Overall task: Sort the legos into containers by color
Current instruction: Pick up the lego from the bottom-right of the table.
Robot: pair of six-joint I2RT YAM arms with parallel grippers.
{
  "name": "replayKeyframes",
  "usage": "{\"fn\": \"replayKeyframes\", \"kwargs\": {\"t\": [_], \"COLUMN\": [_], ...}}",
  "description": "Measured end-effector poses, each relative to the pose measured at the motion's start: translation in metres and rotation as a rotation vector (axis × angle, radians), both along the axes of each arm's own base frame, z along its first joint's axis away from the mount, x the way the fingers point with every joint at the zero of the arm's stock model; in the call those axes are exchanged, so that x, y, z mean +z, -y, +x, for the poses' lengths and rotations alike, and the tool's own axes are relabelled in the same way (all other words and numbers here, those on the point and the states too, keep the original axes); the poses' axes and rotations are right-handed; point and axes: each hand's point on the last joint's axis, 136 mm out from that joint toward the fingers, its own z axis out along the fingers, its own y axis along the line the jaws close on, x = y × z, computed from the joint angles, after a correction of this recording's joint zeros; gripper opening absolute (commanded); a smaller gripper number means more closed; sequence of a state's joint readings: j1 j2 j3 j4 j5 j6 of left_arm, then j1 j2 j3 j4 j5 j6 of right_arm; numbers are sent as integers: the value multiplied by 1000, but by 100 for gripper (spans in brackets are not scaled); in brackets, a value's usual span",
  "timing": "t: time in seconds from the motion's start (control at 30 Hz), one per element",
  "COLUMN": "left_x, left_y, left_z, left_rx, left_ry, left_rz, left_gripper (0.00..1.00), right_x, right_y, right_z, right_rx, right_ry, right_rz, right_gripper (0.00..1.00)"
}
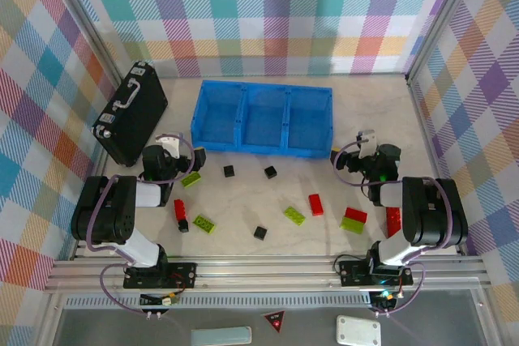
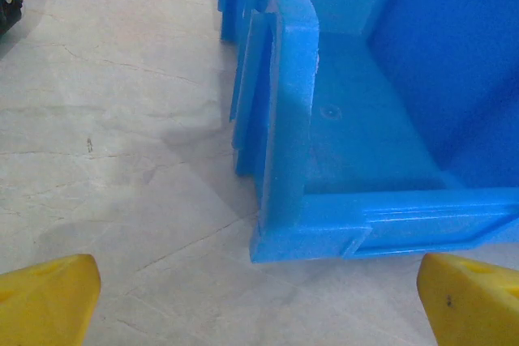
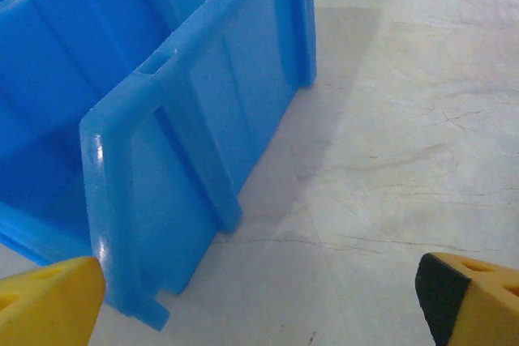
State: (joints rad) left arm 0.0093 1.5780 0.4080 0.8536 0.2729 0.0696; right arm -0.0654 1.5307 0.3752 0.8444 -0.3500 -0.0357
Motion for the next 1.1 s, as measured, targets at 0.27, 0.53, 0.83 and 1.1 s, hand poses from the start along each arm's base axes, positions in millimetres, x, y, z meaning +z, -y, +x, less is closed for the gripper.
{"fn": "replayKeyframes", "kwargs": {"t": [0.27, 0.53, 0.83, 1.1], "left_x": [0, 2, 3, 3], "left_y": [1, 1, 1, 1], "left_z": [0, 1, 1, 1], "left_rx": [-6, -7, -7, -7], "left_ry": [0, 11, 14, 14], "left_rz": [-3, -2, 0, 0], "left_gripper": [100, 100, 100, 100], "right_x": [0, 0, 0, 0], "right_y": [-1, -1, -1, -1], "right_z": [0, 0, 0, 0], "right_rx": [4, 4, 4, 4], "right_ry": [0, 1, 1, 1], "right_rz": [1, 1, 1, -1], "right_gripper": [99, 99, 99, 99]}}
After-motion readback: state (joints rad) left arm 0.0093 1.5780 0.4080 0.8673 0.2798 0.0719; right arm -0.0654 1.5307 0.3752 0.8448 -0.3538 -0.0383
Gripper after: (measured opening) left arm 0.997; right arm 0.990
